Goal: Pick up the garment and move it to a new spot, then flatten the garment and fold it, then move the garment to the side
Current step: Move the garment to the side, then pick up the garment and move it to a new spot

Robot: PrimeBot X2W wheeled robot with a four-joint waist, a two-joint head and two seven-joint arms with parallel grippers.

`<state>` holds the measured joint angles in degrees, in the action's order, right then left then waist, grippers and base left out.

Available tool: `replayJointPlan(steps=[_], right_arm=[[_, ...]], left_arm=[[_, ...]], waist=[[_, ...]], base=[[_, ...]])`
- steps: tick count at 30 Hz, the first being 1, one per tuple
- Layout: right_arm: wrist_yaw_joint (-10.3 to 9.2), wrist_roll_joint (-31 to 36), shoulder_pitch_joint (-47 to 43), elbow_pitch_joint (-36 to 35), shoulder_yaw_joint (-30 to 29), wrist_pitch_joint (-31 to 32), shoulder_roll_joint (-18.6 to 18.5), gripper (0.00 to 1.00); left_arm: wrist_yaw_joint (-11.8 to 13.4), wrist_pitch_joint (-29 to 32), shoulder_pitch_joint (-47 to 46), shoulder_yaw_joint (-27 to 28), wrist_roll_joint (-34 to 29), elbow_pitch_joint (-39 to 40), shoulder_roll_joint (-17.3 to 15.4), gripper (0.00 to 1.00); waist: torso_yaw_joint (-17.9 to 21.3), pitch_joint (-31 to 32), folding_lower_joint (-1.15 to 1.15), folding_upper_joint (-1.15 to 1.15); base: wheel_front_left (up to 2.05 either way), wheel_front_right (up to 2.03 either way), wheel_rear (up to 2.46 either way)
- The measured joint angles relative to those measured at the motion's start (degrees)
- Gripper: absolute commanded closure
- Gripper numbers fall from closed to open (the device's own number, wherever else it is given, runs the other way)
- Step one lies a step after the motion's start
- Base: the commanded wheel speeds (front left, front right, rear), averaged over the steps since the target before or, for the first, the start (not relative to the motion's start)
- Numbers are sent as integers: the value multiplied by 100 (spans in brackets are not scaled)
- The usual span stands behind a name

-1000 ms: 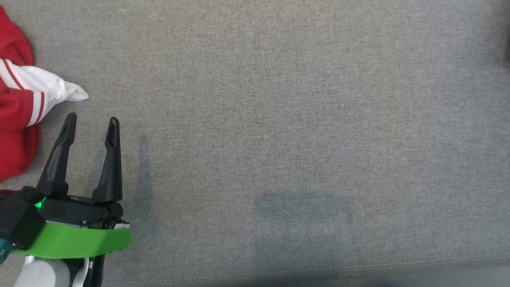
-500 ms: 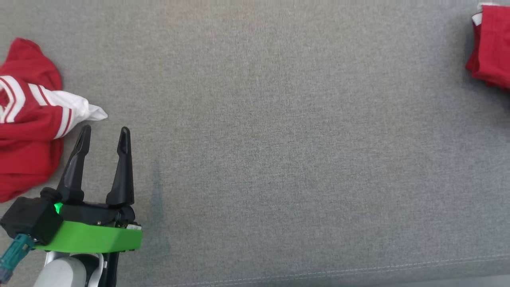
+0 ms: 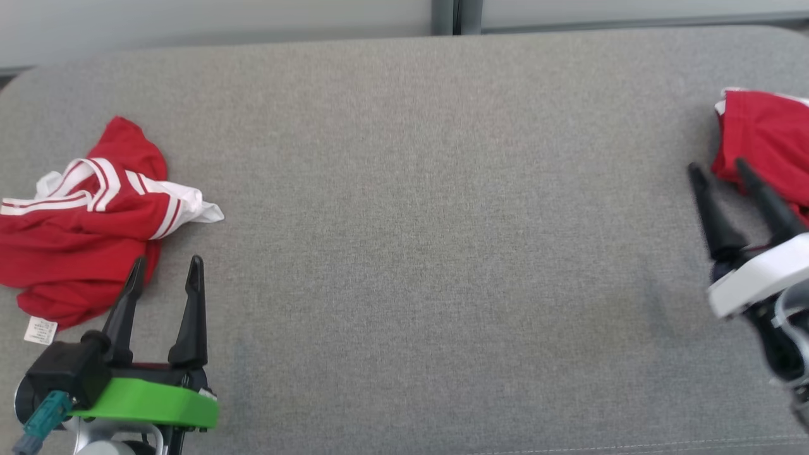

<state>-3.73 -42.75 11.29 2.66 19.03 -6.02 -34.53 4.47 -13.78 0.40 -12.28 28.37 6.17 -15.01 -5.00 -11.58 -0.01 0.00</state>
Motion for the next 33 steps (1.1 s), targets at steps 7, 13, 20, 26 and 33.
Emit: replayJointPlan(steps=[7,13,20,26,33], right_arm=[[-252,481,-779,-178,463,-364,407,0],[-338,848,-1226,-58,477,-491,382,0],[-344,912,-1623,-68,170,-556,374,0],[-344,965,-1800,-89,-25,-608,491,0],[-344,1189,-1906,-124,-226,-630,633,0]], left_arm=[[2,-14,300,73,-8,-348,-14,0],[2,-15,492,56,-46,-550,-24,0],[-15,-15,493,22,-46,-563,-22,0],[-18,-15,493,48,-46,-577,-22,0],[-41,-46,493,92,-46,-583,-29,0]], waist=[[95,605,0,0],[269,934,0,0],[339,1134,0,0],[184,1133,0,0],[-30,1111,0,0]], base=[[0,0,0],[0,0,0],[0,0,0],[0,0,0],[0,0,0]])
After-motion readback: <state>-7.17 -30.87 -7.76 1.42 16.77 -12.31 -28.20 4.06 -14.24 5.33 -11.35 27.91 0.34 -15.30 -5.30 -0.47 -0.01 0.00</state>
